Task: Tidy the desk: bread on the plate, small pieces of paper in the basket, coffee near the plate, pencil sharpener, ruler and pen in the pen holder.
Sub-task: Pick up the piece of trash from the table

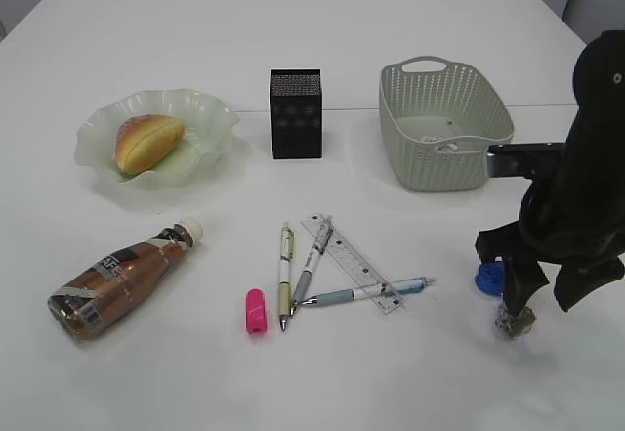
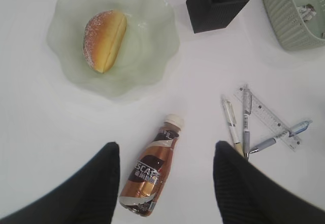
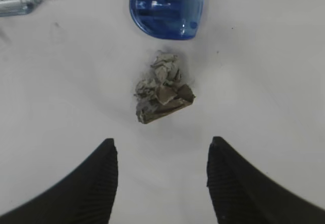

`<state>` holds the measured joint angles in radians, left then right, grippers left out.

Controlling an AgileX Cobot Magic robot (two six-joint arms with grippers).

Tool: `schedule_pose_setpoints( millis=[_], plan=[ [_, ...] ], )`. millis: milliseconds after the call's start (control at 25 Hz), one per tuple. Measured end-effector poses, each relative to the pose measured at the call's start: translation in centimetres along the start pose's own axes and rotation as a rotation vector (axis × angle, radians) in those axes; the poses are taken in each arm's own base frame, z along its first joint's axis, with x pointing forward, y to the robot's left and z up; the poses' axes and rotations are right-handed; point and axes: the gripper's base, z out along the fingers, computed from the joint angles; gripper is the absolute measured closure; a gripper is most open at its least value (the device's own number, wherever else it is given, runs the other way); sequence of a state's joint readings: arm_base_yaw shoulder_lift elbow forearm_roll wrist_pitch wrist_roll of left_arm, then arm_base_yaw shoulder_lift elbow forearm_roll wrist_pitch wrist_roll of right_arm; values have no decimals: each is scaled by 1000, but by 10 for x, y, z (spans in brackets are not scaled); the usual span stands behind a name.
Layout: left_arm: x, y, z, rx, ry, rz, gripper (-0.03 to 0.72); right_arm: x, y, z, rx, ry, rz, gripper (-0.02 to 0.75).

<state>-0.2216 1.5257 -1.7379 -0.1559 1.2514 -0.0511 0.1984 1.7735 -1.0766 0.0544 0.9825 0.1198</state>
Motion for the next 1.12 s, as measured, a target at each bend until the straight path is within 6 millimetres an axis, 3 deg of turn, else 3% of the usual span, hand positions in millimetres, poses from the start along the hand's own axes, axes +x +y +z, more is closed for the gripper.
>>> schedule_pose_setpoints(
  millis=[240, 680, 1120],
  plan=[
    [3, -2, -12, 3, -26, 4, 262, -8, 0, 20, 5, 11, 2, 292],
    [4, -4, -17, 20, -34, 1, 262, -13, -1, 22, 21, -38, -15, 292],
    [4, -5, -17, 32, -31, -3, 262, -15, -2, 38, 27, 4, -14, 292]
  ],
)
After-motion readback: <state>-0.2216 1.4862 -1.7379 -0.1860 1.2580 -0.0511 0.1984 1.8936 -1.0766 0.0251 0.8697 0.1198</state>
